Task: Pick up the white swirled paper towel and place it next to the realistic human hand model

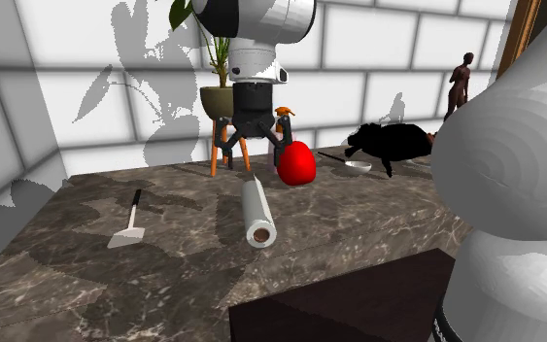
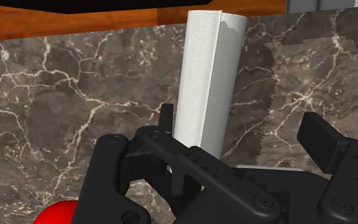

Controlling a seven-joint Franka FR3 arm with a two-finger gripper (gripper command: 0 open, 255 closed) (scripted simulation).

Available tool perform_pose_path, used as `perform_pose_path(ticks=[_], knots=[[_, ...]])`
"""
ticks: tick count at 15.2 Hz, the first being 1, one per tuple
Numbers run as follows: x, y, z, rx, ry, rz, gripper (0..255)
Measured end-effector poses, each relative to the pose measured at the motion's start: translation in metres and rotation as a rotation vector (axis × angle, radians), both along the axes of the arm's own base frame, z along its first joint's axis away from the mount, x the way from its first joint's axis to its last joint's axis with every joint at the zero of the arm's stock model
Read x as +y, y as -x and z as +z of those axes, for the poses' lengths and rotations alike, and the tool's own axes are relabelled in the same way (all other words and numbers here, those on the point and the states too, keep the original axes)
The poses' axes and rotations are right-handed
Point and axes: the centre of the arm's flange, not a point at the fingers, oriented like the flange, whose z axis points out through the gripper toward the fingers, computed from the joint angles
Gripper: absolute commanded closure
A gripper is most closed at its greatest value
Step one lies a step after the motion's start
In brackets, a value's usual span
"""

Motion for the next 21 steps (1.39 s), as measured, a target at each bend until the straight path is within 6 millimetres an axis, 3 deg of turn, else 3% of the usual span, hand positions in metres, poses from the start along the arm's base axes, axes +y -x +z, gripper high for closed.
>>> perform_pose_path(ticks=[1, 2, 11, 12, 15, 19, 21], knots=[[0.000, 0.000, 0.000, 0.000, 0.000, 0.000, 0], [0.000, 0.000, 0.000, 0.000, 0.000, 0.000, 255], [0.000, 0.000, 0.000, 0.000, 0.000, 0.000, 255], [0.000, 0.000, 0.000, 0.000, 0.000, 0.000, 0], [0.014, -0.009, -0.010, -0.015, 0.063, -0.005, 0], [0.044, -0.032, -0.049, -0.062, 0.260, -0.028, 0], [0.046, -0.036, -0.062, -0.075, 0.294, -0.033, 0]])
